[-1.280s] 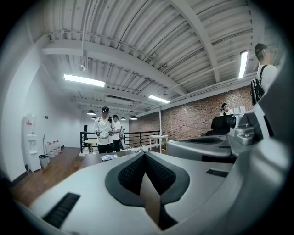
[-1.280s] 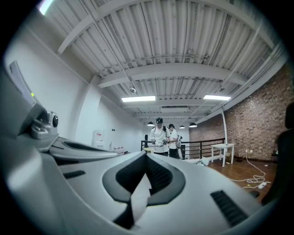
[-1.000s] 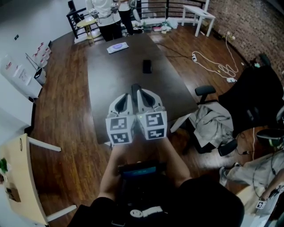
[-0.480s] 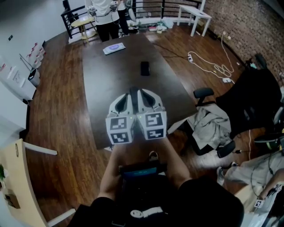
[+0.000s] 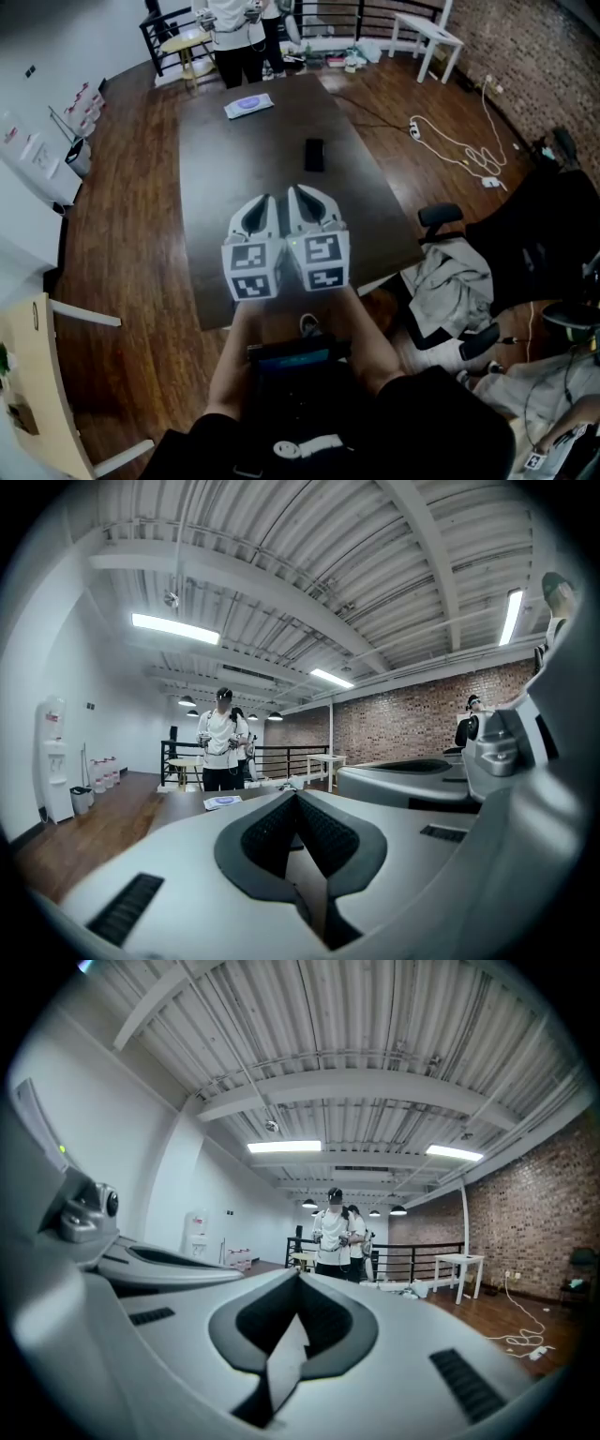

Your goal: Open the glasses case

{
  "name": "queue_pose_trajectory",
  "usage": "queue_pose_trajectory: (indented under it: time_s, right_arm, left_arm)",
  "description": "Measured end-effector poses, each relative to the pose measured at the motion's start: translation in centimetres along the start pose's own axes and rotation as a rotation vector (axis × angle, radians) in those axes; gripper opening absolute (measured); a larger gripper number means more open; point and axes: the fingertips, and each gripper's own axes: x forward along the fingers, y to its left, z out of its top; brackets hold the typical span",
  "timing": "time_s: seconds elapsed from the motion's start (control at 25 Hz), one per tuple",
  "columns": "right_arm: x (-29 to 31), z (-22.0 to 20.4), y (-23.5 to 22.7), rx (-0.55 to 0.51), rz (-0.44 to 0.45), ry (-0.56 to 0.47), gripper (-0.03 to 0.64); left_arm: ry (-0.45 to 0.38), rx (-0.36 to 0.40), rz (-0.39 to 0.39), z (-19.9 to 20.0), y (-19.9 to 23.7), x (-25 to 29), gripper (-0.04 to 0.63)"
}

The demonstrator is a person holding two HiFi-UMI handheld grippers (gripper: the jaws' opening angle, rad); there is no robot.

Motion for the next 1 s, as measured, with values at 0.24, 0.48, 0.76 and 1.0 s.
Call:
queue_pose_trajectory:
  time_s: [0.24,0.48,0.76,1.0]
  right_arm:
    - [4.5,0.0,-2.9,0.012,0.050,-0.008,0.015]
    - [7.9,-0.6,-5.5,-0.011,0.095,0.009,0.017]
    - [10.3,-2.9,-10.5,0.038,0.087,0.051,0.015]
    - [11.4,-3.8,-12.2,0.056,0.094,0.065,0.015]
  left_arm:
    - [-0.001,0.007,0.026,0.8,0.7,5.1,-0.009]
    - [0.007,0.021,0.030,0.9,0.7,9.6,-0.009]
    - [0.141,0.071,0.070,-3.5,5.3,13.9,0.011]
    - [0.407,0.047,-0.009,-12.4,6.4,16.2,0.240]
